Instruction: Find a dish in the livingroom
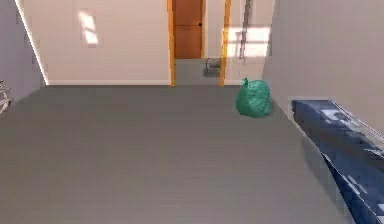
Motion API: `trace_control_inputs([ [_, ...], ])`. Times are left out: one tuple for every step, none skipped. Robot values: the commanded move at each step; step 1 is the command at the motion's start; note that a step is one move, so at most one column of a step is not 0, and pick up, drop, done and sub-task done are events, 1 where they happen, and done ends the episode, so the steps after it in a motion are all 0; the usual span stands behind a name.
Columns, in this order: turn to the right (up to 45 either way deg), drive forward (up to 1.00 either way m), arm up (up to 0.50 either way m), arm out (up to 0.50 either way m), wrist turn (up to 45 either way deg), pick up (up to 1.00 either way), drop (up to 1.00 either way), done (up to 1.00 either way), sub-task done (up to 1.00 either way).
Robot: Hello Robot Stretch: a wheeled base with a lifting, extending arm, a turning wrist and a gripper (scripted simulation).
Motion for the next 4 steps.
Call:
trace_control_inputs([
  [0.0, 1.00, 0.00, 0.00, 0.0, 0.00, 0.00, 0.00, 0.00],
  [3.0, 0.00, 0.00, 0.00, 0.0, 0.00, 0.00, 0.00, 0.00],
  [0.0, 1.00, 0.00, 0.00, 0.0, 0.00, 0.00, 0.00, 0.00],
  [0.0, 1.00, 0.00, 0.00, 0.0, 0.00, 0.00, 0.00, 0.00],
])
